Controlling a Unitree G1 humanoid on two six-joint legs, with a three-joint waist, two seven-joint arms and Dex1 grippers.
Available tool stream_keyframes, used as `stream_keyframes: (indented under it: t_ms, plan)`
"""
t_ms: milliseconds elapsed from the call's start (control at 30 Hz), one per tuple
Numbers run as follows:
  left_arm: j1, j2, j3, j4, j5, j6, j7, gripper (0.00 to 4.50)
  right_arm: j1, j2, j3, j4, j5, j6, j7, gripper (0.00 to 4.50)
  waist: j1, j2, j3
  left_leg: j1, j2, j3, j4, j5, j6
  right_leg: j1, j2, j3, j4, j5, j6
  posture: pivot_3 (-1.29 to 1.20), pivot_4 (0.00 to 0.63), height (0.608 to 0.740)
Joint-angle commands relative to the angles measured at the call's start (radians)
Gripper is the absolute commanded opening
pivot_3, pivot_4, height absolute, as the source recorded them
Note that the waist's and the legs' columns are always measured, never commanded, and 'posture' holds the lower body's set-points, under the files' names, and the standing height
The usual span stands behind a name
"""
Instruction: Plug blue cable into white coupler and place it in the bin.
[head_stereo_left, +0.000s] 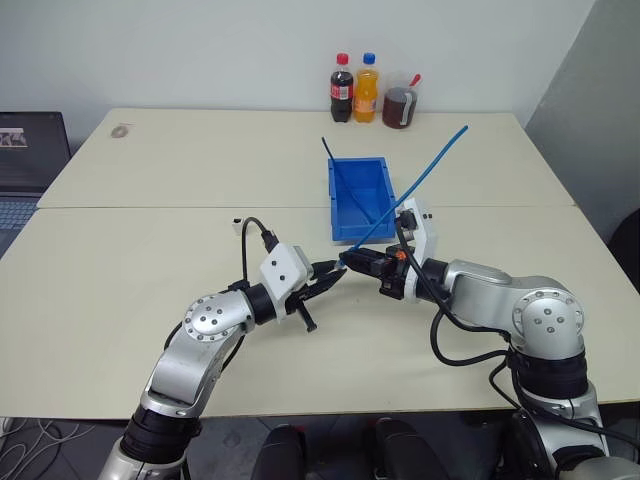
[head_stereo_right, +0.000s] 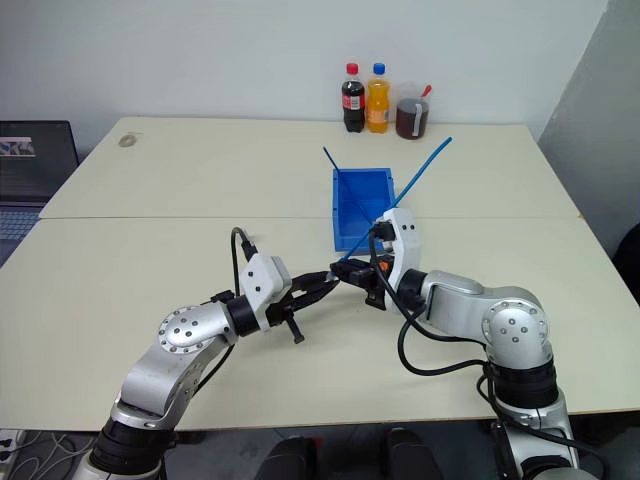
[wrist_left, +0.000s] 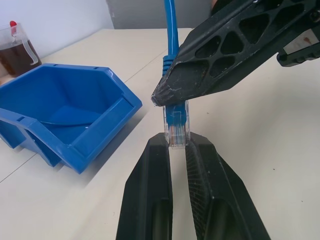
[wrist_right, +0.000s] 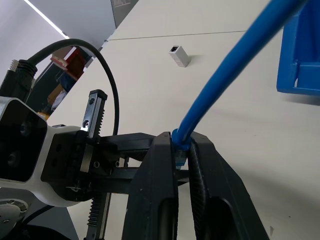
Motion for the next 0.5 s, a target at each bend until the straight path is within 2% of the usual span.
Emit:
stream_keyframes:
  t_ms: [33,100,333,500]
  plan:
    - [-0.015,-0.003,-0.005,-0.045,0.011,-0.016,0.012,0.15,-0.012,0.000,0.001,-0.043,0.025,-0.003,0.012,0.18,0.000,0.000,0.000,0.000,0.000,0.000,0.000,0.000,0.000,0.000,0.000,0.000,0.000,0.000,0.000,0.00,0.150,0.740]
    - [-0.012,-0.006,0.000,-0.047,0.006,-0.021,0.015,0.85,-0.013,0.000,0.001,-0.042,0.024,-0.003,0.013,0.18,0.000,0.000,0.000,0.000,0.000,0.000,0.000,0.000,0.000,0.000,0.000,0.000,0.000,0.000,0.000,0.00,0.150,0.740]
    - [-0.011,0.000,-0.005,-0.049,0.024,-0.037,0.019,2.37,-0.015,-0.003,0.006,-0.036,0.022,-0.006,0.016,0.18,0.000,0.000,0.000,0.000,0.000,0.000,0.000,0.000,0.000,0.000,0.000,0.000,0.000,0.000,0.000,0.00,0.150,0.740]
    - [-0.008,0.002,-0.012,-0.053,0.014,-0.025,0.001,2.37,-0.014,-0.006,0.007,-0.036,0.020,-0.007,0.019,0.18,0.000,0.000,0.000,0.000,0.000,0.000,0.000,0.000,0.000,0.000,0.000,0.000,0.000,0.000,0.000,0.00,0.150,0.740]
